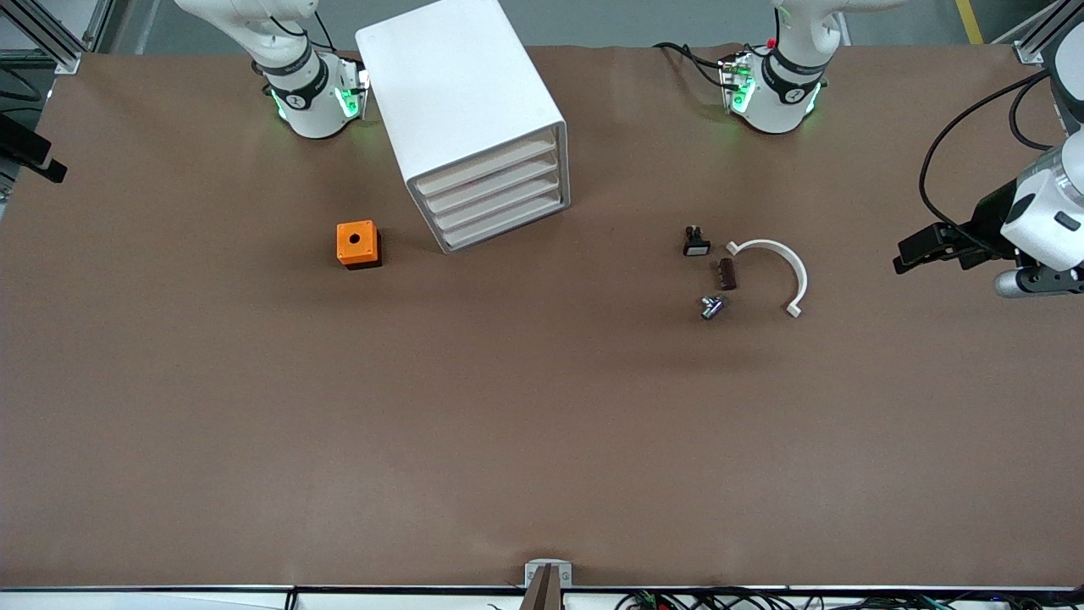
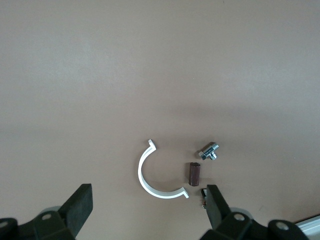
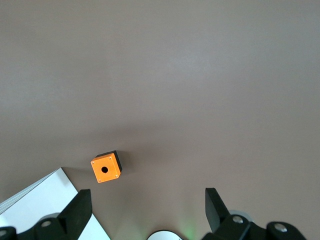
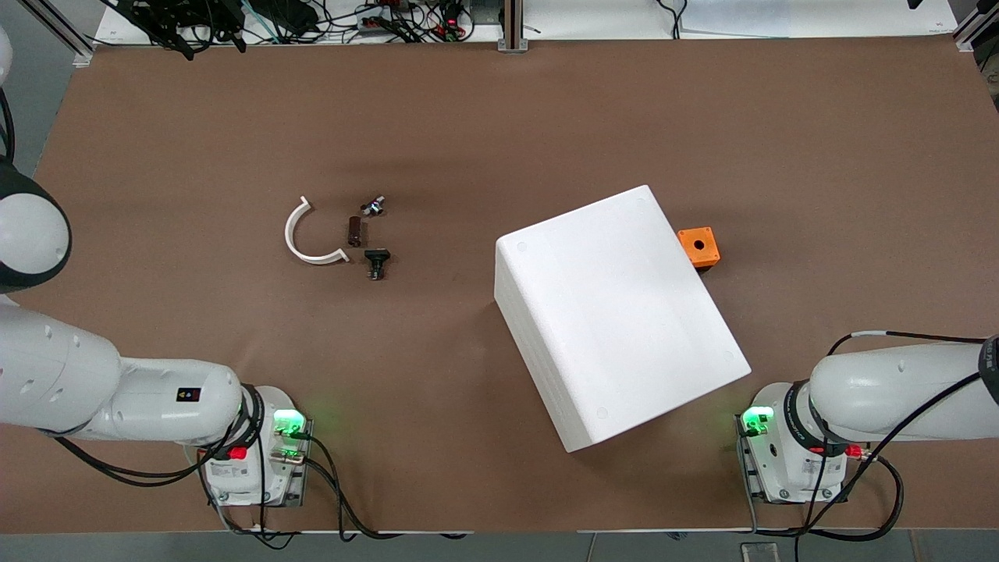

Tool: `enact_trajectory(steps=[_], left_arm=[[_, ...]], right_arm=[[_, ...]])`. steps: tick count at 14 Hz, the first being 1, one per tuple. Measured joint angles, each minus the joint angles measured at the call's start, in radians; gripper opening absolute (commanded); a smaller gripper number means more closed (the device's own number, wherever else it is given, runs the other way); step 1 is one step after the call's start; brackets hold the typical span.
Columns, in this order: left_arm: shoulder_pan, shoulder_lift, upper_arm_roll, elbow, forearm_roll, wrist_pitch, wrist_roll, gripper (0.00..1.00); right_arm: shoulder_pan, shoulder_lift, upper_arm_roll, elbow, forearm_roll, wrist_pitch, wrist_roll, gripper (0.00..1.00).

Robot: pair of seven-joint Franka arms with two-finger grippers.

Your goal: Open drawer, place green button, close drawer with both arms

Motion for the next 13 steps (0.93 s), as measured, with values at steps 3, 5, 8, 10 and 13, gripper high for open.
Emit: enact_trajectory(steps=[3,5,8,10,13], left_arm=[[-0.005,0.001,0.01,0.007,0.0,0.0,0.0,1.0],[-0.005,0.001,0.011,0.016,0.0,0.0,0.0,1.0],[-0.001,0.001,0.01,0.04,0.0,0.0,-0.001,1.0],[0.003,0.001,0.003,0.055,0.0,-0.001,-0.001,1.0],[0.004,-0.001,-0.002,0.079,0.0,-0.02,-0.001,1.0]], right_arm=[[0.0,0.0,0.0,0.0,0.0,-0.001,0.0,1.0],[0.0,0.0,0.001,0.0,0.0,-0.001,0.0,1.0],[0.0,0.0,0.001,0.0,0.0,-0.001,-0.001,1.0],[0.0,0.0,0.001,0.0,0.0,-0.001,-0.001,1.0],[0.0,0.0,0.001,0.0,0.0,-0.001,-0.001,1.0]])
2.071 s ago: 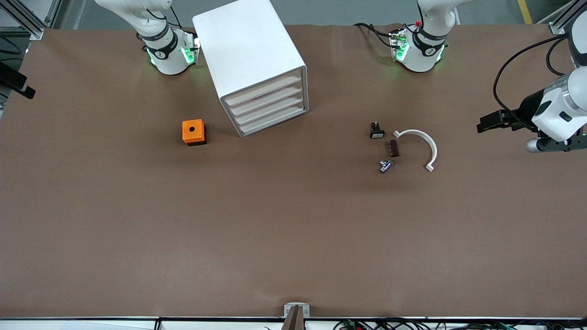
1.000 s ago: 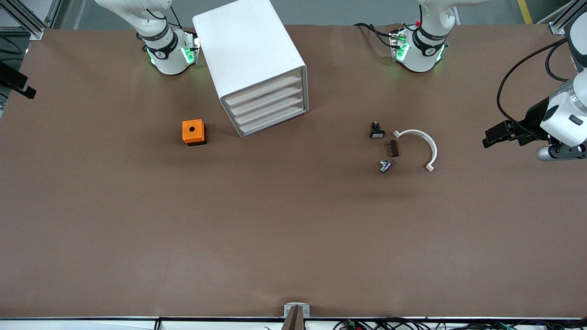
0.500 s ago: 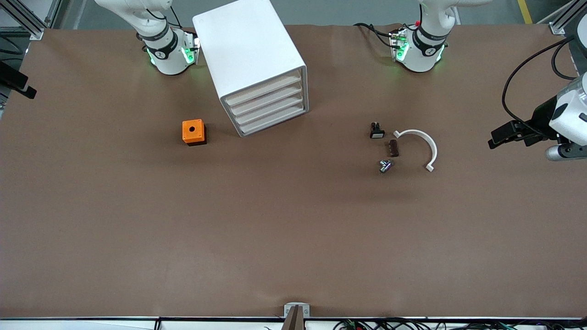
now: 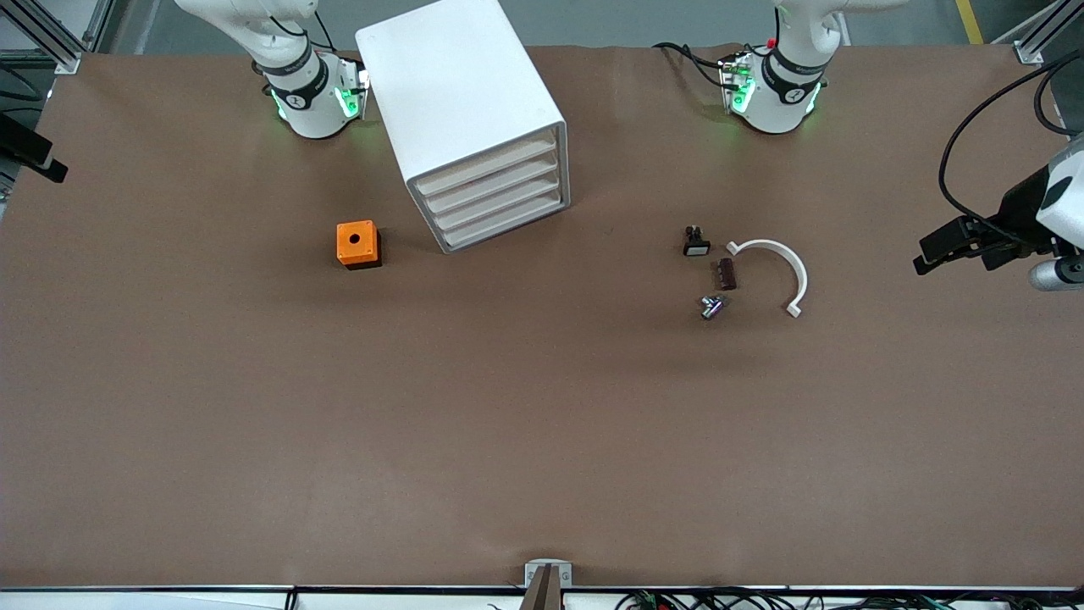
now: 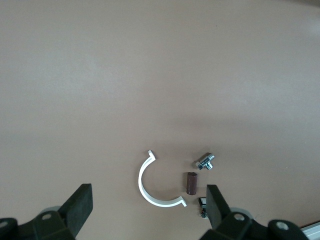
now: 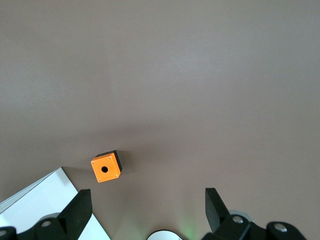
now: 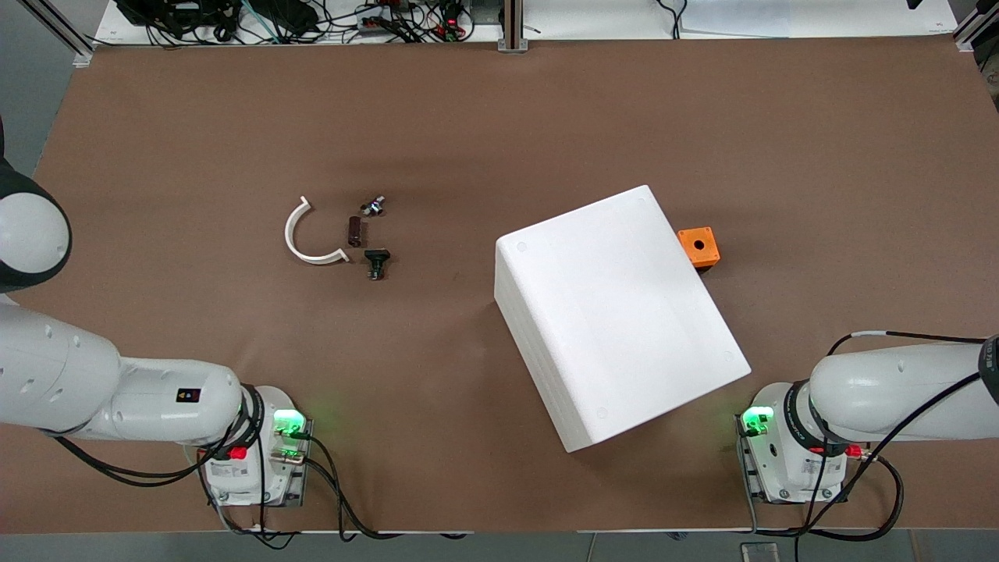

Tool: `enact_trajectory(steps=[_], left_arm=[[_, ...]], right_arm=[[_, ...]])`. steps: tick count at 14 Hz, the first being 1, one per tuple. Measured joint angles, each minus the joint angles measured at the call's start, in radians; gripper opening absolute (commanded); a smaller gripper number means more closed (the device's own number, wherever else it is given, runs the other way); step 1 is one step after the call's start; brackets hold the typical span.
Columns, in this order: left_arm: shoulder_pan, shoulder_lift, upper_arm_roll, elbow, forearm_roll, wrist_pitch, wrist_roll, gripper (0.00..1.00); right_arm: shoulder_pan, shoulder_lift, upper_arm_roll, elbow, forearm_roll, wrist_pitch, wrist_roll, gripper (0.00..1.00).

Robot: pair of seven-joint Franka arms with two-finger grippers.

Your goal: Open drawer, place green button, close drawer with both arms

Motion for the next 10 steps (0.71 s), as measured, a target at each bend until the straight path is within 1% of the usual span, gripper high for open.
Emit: enact_trajectory(steps=[2,6,10], left_arm=[[0.0,-0.003,-0.001,0.027,0.0,-0.025,0.0,1.0],[0.003,-0.003,-0.001,0.077,0.0,-0.03,0.0,1.0],[0.007,-0.002,-0.001,0.085,0.022,-0.031,0.0,1.0]], right_arm=[[0.0,0.0,0.0,0.0,0.0,0.0,0.0,1.0],[0.005,0.0,0.003,-0.001,0.0,0.001,-0.002,1.0],[0.02,0.0,0.011,-0.004,0.0,0.0,-0.002,1.0]])
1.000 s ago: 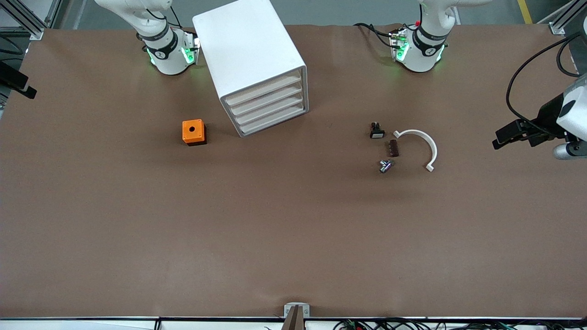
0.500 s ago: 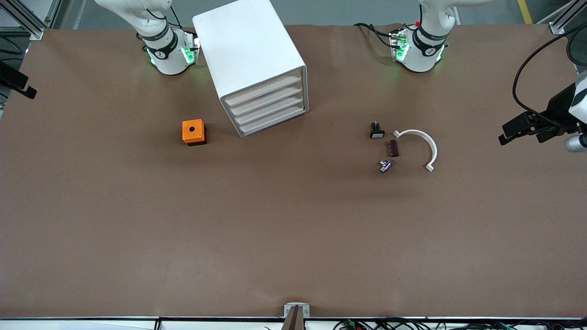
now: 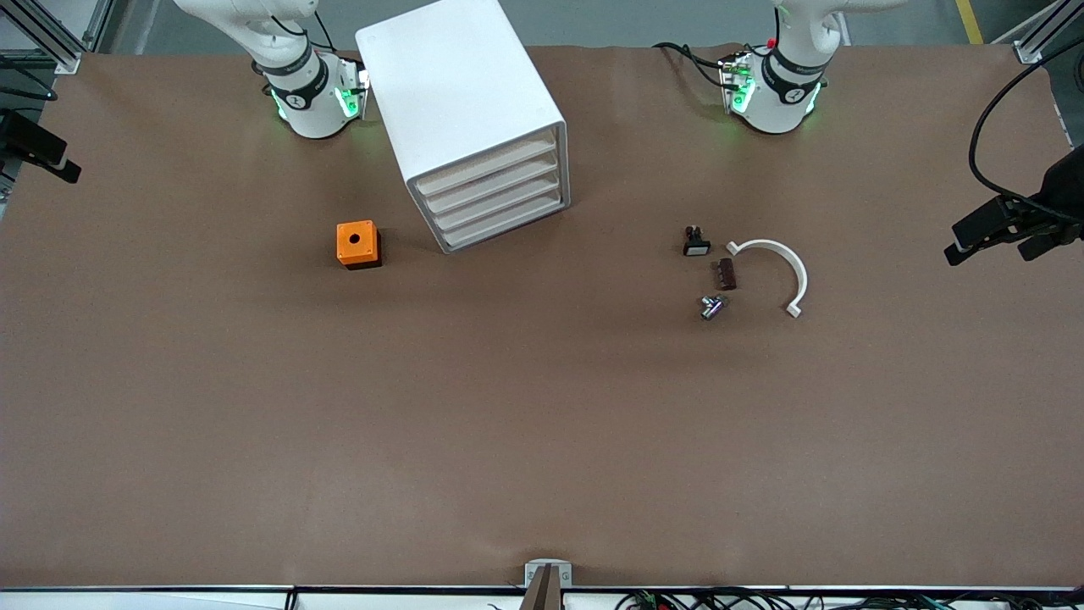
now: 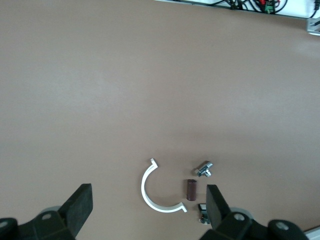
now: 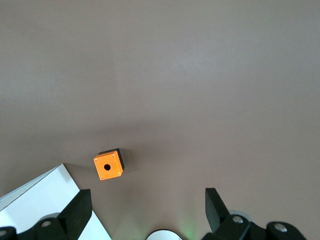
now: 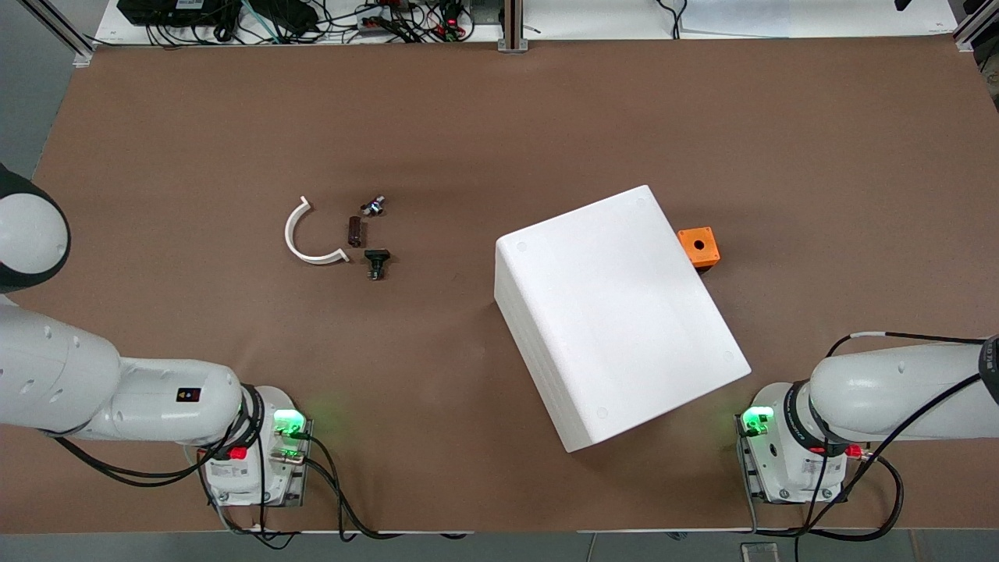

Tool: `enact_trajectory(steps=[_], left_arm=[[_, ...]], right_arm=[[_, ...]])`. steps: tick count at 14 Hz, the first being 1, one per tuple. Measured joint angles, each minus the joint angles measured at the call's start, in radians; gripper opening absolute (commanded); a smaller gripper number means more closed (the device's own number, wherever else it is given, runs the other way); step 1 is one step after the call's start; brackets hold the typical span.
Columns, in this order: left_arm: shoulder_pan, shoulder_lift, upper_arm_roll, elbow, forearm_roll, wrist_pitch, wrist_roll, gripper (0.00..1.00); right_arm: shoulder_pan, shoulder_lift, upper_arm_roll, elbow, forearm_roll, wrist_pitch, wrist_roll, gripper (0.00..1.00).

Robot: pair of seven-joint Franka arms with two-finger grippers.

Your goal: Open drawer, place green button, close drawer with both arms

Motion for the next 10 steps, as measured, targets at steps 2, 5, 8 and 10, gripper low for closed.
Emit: enact_trajectory(steps=[2,5,8,10], left_arm=[[-0.003,0.003,-0.001,0.0,0.005,-0.001,0.0,1.0],[-0.006,0.016,-0.006,0.002,0.006,-0.002,0.0,1.0],[-0.006,0.019,-0.007,0.011,0.006,-0.009,0.001,1.0],[-0.006,0.019,-0.007,0.015,0.006,-0.015,0.001,1.0]], right_arm=[[0.0,0.0,0.0,0.0,0.0,0.0,0.0,1.0],[0.0,0.0,0.0,0.0,0.0,0.0,0.0,1.0],[0.0,0.0,0.0,0.0,0.0,0.0,0.0,1.0],[0.0,0.0,0.0,0.0,0.0,0.0,0.0,1.0]])
